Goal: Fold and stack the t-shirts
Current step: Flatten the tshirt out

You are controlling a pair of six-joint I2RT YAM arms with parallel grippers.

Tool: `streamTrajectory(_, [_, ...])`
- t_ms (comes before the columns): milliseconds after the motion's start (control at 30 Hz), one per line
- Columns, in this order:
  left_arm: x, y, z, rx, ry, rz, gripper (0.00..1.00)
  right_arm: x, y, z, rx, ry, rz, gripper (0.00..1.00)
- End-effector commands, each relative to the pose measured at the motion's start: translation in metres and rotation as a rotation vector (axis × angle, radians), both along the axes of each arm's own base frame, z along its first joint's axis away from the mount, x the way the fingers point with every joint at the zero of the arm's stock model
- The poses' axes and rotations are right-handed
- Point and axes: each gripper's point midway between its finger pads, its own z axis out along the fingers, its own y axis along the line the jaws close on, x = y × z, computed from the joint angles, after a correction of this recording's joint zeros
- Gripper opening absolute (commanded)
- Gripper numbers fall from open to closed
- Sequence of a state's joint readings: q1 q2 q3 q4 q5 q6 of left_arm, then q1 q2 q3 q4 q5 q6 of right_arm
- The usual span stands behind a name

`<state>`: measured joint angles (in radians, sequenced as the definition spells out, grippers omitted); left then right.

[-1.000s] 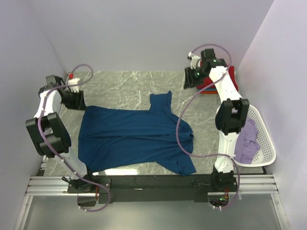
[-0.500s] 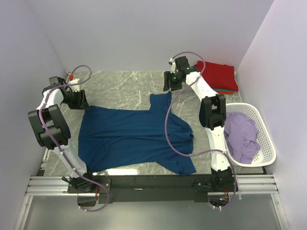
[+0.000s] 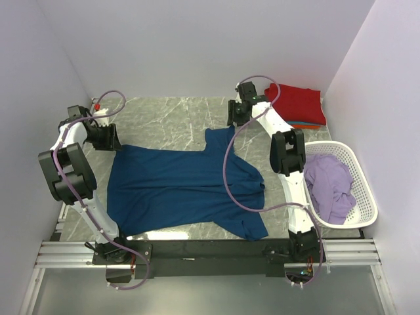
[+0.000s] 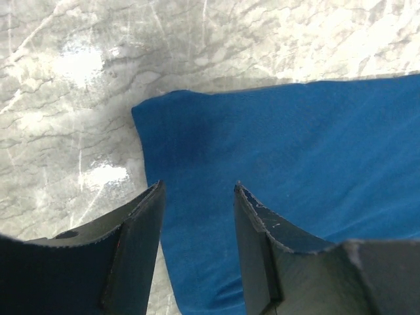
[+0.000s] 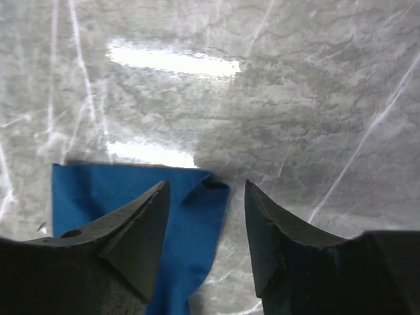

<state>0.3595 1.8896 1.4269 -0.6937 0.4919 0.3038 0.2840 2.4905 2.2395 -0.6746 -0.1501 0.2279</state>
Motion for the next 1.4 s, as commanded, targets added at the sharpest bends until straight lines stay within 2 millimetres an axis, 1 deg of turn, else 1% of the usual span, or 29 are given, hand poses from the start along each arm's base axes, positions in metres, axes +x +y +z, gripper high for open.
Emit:
streamTrajectory(0, [0.01,0.009,0.003,0.027,-0.022,0.029,0.52,0.012,0.001,0.004,-0.009,-0.043,-0.014,0.56])
streamTrajectory(33, [0.011,0.012,0.0,0.035,-0.012,0.04,0.52,0.012,0.001,0.002,-0.01,-0.039,-0.01,0.52])
streamTrajectory(100, [0.014,0.017,0.001,0.04,-0.014,0.052,0.52,0.01,0.0,0.0,-0.012,-0.032,0.008,0.45])
streamTrajectory(133, [0.015,0.019,-0.004,0.035,0.0,0.061,0.52,0.01,-0.003,-0.002,-0.019,-0.028,0.009,0.38])
streamTrajectory(167, [0.02,0.021,-0.001,0.041,-0.011,0.062,0.52,0.01,-0.005,-0.002,-0.022,-0.025,0.012,0.34])
streamTrajectory(200, [0.022,0.024,-0.002,0.042,-0.01,0.063,0.53,0.011,-0.006,-0.001,-0.016,-0.028,0.017,0.29])
streamTrajectory(233, [0.024,0.024,-0.007,0.043,0.001,0.059,0.53,0.011,-0.007,0.0,-0.018,-0.031,0.021,0.21])
streamTrajectory(300, [0.03,0.027,-0.005,0.046,-0.008,0.053,0.53,0.011,-0.011,0.003,-0.039,-0.038,0.035,0.12])
streamTrajectory(333, [0.031,0.028,-0.012,0.042,0.008,0.044,0.54,0.012,-0.011,0.006,-0.043,-0.045,0.042,0.01])
streamTrajectory(367, [0.036,0.03,-0.009,0.045,-0.003,0.04,0.54,0.011,-0.014,0.009,-0.047,-0.044,0.044,0.0])
streamTrajectory(467, [0.044,0.03,-0.017,0.036,0.005,0.025,0.54,0.011,-0.017,0.017,-0.035,-0.055,0.065,0.0])
streamTrajectory(500, [0.045,0.03,-0.018,0.028,0.004,0.025,0.54,0.012,-0.022,0.02,-0.034,-0.06,0.06,0.0])
streamTrajectory(633, [0.053,0.031,-0.029,0.008,0.018,0.03,0.56,0.011,-0.021,0.033,0.003,-0.079,0.08,0.0])
streamTrajectory(767, [0.056,0.029,-0.04,-0.01,0.041,0.026,0.55,0.016,-0.021,0.047,0.018,-0.116,0.097,0.0])
streamTrajectory(900, [0.056,0.025,-0.045,-0.034,0.046,0.013,0.5,0.019,-0.022,0.052,0.036,-0.131,0.098,0.0])
streamTrajectory(967, [0.056,0.02,-0.049,-0.058,0.053,0.002,0.43,0.021,-0.021,0.053,0.039,-0.137,0.107,0.0])
streamTrajectory(1000, [0.054,0.018,-0.053,-0.073,0.071,-0.003,0.35,0.022,-0.021,0.054,0.039,-0.142,0.109,0.0])
streamTrajectory(1067, [0.058,0.013,-0.048,-0.104,0.059,-0.016,0.25,0.024,-0.02,0.056,0.04,-0.155,0.119,0.0])
streamTrajectory(1100, [0.06,0.012,-0.043,-0.111,0.046,-0.024,0.15,0.026,-0.02,0.06,0.039,-0.167,0.123,0.0])
streamTrajectory(1133, [0.062,0.011,-0.037,-0.115,0.03,-0.031,0.11,0.027,-0.019,0.062,0.04,-0.174,0.128,0.0])
streamTrajectory(1167, [0.063,0.008,-0.029,-0.132,0.008,-0.047,0.08,0.028,-0.021,0.064,0.037,-0.185,0.135,0.0])
streamTrajectory(1200, [0.064,0.007,-0.012,-0.118,-0.039,-0.072,0.01,0.028,-0.02,0.068,0.036,-0.192,0.139,0.0])
streamTrajectory(1267, [0.056,0.0,0.0,-0.121,-0.071,-0.109,0.01,0.027,-0.02,0.076,0.034,-0.208,0.157,0.0])
streamTrajectory(1300, [0.049,-0.005,0.015,-0.11,-0.113,-0.159,0.01,0.024,-0.019,0.076,0.036,-0.203,0.167,0.0])
streamTrajectory(1333, [0.043,-0.008,0.022,-0.103,-0.128,-0.19,0.01,0.023,-0.019,0.083,0.033,-0.214,0.18,0.0])
streamTrajectory(1367, [0.034,-0.01,0.025,-0.08,-0.142,-0.245,0.01,0.019,-0.018,0.083,0.035,-0.205,0.19,0.0])
